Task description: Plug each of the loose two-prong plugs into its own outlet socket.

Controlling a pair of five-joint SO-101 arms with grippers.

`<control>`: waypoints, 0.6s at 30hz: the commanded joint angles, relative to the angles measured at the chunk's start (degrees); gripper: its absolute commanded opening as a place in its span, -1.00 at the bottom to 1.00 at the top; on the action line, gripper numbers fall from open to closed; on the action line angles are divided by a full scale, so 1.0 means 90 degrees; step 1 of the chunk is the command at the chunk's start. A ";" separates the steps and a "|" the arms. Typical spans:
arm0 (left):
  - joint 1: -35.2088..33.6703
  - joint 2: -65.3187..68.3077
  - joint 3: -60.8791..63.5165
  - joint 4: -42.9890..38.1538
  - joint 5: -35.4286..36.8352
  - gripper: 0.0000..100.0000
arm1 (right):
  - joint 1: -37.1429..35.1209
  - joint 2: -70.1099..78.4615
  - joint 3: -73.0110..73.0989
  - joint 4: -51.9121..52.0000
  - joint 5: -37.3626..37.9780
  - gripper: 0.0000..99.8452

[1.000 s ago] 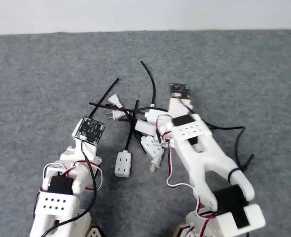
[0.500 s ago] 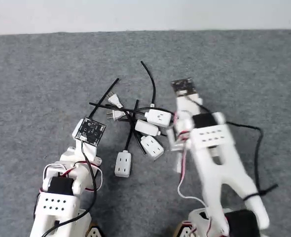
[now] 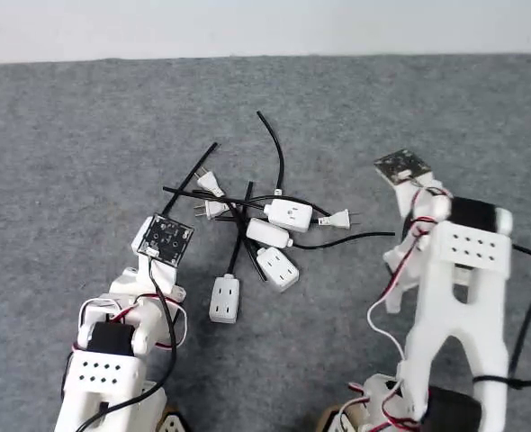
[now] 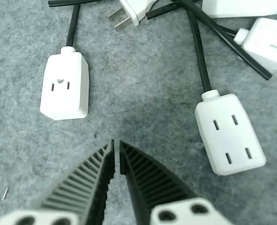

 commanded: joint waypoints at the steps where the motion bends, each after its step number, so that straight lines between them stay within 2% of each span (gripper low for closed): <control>1: 0.0049 -0.0088 -0.0044 -0.0156 -0.0039 -0.97 | 0.0474 0.0347 -0.0166 -0.0571 0.0469 -0.98; 3: 0.0049 -0.0088 -0.0044 -0.0156 -0.0039 -0.97 | 0.0757 0.0777 -0.0371 -0.0786 0.0557 -0.93; 6: 0.0049 -0.0088 -0.0044 -0.0156 -0.0049 -0.97 | 0.1118 0.1490 -0.0899 -0.0816 0.0547 -0.75; 9: 0.0049 -0.0098 -0.0044 -0.0156 -0.0049 -0.97 | 0.1324 0.2037 -0.1582 -0.0620 0.0059 -0.64; 11: 0.0049 -0.0098 -0.0044 -0.0156 -0.0049 -0.97 | 0.1460 0.2242 -0.2042 -0.0464 -0.0469 -0.71; 15: 0.0049 -0.0098 -0.0044 -0.0156 -0.0049 -0.97 | 0.1832 0.2252 -0.2442 -0.0357 -0.1534 -0.99; 18: 0.0049 -0.0098 -0.0044 -0.0156 -0.0049 -0.97 | 0.1968 0.2212 -0.1973 -0.0298 -0.2335 -0.98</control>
